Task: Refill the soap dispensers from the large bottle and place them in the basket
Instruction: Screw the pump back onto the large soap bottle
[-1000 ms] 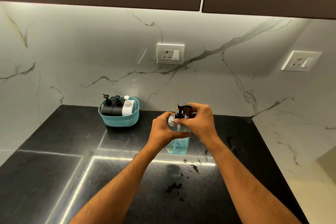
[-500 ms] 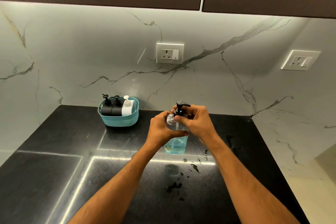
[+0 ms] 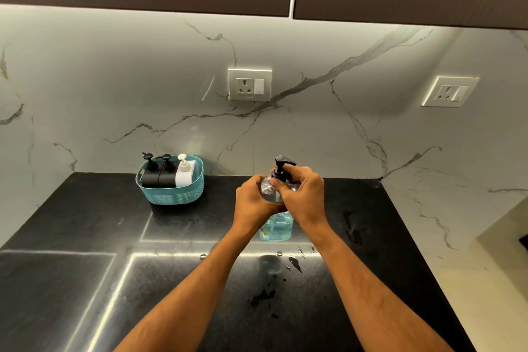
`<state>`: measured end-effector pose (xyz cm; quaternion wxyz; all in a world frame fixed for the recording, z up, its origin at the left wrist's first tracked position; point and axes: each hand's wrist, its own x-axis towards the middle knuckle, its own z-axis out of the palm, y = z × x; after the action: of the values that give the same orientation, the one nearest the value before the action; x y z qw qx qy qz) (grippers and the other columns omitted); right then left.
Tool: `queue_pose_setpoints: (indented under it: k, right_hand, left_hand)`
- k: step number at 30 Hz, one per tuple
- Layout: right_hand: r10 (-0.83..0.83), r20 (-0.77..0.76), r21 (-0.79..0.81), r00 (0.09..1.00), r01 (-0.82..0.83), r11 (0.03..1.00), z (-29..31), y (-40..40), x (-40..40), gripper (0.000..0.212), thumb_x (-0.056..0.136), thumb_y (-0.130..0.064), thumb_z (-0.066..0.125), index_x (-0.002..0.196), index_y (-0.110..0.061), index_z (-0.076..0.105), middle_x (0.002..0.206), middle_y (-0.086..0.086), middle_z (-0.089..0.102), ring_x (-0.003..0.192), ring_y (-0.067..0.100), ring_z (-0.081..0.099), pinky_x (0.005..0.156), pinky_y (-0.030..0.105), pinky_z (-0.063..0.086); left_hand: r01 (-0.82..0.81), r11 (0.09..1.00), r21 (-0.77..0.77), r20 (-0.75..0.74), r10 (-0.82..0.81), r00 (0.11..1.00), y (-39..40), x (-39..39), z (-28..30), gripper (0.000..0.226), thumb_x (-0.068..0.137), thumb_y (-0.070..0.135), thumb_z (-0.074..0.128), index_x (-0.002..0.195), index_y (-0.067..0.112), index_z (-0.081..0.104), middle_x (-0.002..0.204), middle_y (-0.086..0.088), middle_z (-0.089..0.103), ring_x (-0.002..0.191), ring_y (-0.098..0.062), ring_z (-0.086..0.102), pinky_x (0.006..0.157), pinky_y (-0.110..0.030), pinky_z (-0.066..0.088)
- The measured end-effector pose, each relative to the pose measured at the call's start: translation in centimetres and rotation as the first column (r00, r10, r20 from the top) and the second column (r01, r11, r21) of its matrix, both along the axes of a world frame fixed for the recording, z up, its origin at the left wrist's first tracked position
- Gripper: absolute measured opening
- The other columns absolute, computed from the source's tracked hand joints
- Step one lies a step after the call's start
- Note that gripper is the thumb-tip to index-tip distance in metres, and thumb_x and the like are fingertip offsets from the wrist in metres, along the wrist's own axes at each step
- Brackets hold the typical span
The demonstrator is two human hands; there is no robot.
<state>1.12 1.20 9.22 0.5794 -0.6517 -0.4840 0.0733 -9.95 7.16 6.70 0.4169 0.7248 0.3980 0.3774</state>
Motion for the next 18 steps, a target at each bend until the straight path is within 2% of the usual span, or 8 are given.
queue_pose_setpoints:
  k: [3,5,8,11,14,18]
  right_hand:
    - [0.042,0.005,-0.045,0.999,-0.041,0.998,-0.4,-0.8,2.0,0.051,0.081,-0.027,0.086,0.126,-0.013,0.07,0.119,0.005,0.065,0.109,0.015,0.064,0.09,0.012,0.052]
    - [0.077,0.002,-0.1,0.997,-0.076,0.992,-0.9,-1.5,3.7,0.063,0.078,-0.039,0.086,0.134,-0.019,0.065,0.125,-0.001,0.062,0.116,0.013,0.061,0.096,0.02,0.052]
    - [0.132,-0.116,-0.18,0.984,-0.152,0.972,-1.9,-2.6,6.4,0.081,0.075,-0.049,0.085,0.146,-0.023,0.054,0.141,-0.006,0.059,0.129,0.011,0.057,0.104,0.033,0.053]
    - [0.139,-0.167,-0.243,0.976,-0.177,0.954,-2.7,-3.4,8.8,0.078,0.081,-0.022,0.087,0.15,-0.024,0.05,0.143,-0.005,0.059,0.134,0.011,0.053,0.104,0.036,0.054]
    - [0.136,-0.214,-0.241,0.967,-0.187,0.952,-3.0,-3.6,11.0,0.078,0.082,0.008,0.078,0.15,-0.019,0.05,0.135,-0.004,0.063,0.128,0.012,0.06,0.093,0.029,0.059]
    - [0.044,-0.184,-0.213,0.982,-0.083,0.973,-3.1,-2.6,14.0,0.069,0.086,0.013,0.069,0.148,-0.012,0.051,0.133,0.001,0.066,0.117,0.006,0.065,0.086,0.016,0.056]
  left_hand:
    - [0.038,0.999,-0.018,-0.007,-0.038,0.999,0.3,1.2,-0.1,0.054,0.066,0.019,0.099,0.111,0.015,0.07,0.093,0.015,0.071,0.083,0.007,0.07,0.072,-0.008,0.054]
    - [0.057,0.998,-0.026,-0.008,-0.057,0.998,0.7,2.0,-0.5,0.057,0.065,0.018,0.099,0.113,0.013,0.07,0.096,0.014,0.073,0.086,0.01,0.069,0.073,-0.009,0.055]
    - [0.083,0.996,-0.033,-0.011,-0.083,0.996,1.4,3.8,-0.9,0.06,0.065,0.015,0.099,0.117,0.012,0.069,0.1,0.009,0.074,0.09,0.012,0.068,0.077,-0.009,0.055]
    - [0.11,0.992,-0.055,0.01,-0.109,0.994,1.9,5.9,-1.0,0.066,0.063,0.022,0.101,0.118,0.014,0.067,0.104,0.008,0.075,0.091,0.009,0.07,0.081,-0.012,0.056]
    - [0.137,0.987,-0.086,0.037,-0.134,0.99,2.3,8.6,-1.2,0.071,0.059,0.029,0.103,0.118,0.014,0.066,0.106,0.005,0.076,0.094,-0.004,0.074,0.083,-0.022,0.061]
    - [0.164,0.981,-0.108,0.061,-0.158,0.986,3.0,12.6,-1.4,0.073,0.06,0.03,0.103,0.12,0.014,0.064,0.107,0.004,0.075,0.097,-0.008,0.073,0.084,-0.027,0.062]
